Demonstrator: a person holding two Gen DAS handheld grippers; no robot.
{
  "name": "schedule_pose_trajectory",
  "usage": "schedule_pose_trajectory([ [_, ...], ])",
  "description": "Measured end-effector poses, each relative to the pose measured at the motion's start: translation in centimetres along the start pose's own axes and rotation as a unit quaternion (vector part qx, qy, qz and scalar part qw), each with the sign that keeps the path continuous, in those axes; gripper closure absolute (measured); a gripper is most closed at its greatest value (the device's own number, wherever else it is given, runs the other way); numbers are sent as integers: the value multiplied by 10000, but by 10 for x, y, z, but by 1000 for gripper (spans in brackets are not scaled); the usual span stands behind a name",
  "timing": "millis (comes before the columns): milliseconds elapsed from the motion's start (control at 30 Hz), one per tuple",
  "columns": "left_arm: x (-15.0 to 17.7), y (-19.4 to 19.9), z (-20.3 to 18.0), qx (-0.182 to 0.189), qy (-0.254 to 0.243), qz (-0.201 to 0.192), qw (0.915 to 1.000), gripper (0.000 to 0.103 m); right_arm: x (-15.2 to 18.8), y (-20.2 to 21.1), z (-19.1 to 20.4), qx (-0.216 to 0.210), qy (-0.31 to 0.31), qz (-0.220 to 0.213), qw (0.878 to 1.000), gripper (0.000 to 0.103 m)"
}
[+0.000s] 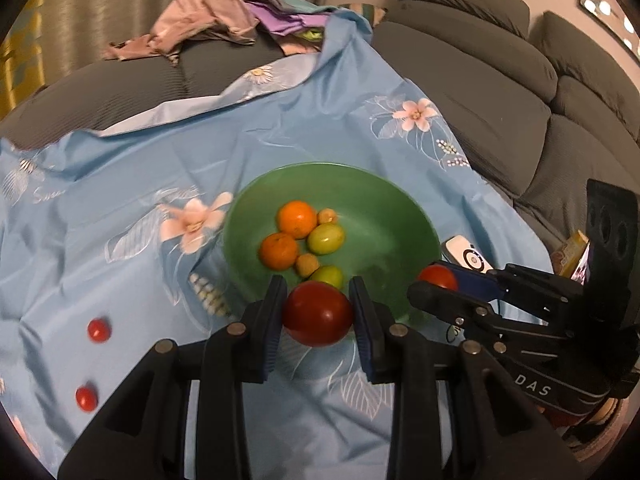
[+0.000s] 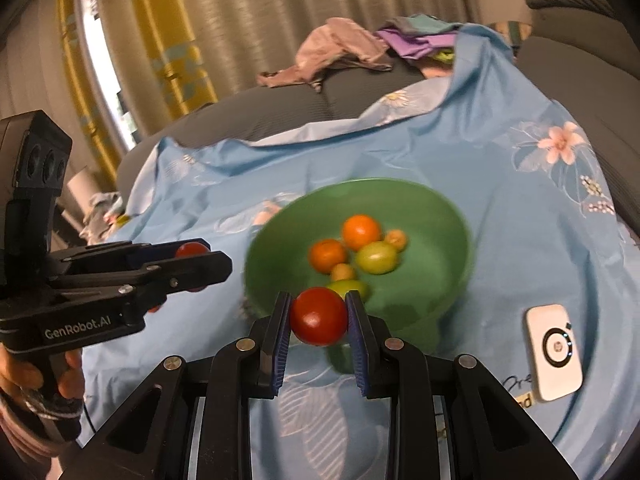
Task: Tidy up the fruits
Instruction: 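Carry both cherry tomatoes over the green bowl and open both tools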
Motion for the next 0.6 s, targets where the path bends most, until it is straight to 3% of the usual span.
schedule_pose_trajectory([
  [200,0,-35,0,15,-82,267,9996,71,-1,-13,-15,158,-42,77,9998,74],
  [500,6,-53,6,-32,8,440,9990,71,2,-30,-17,154,-14,259,9995,74],
  [567,7,-53,7,-54,22,454,9990,68,1,-31,-16,162,-12,285,9995,74],
  [600,6,-52,7,-54,31,440,9990,63,1,-31,-16,182,-9,292,9994,74],
])
Point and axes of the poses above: each gripper's, at about its wrist camera, not at the fingertips, and y roughly against the way its jaws point, z to its left, x to its underside, the point moved 6 cm from there along -y, roughly the way its jaws point, and after that the axes turned 8 degrees about -z, right-handed, at the moved point
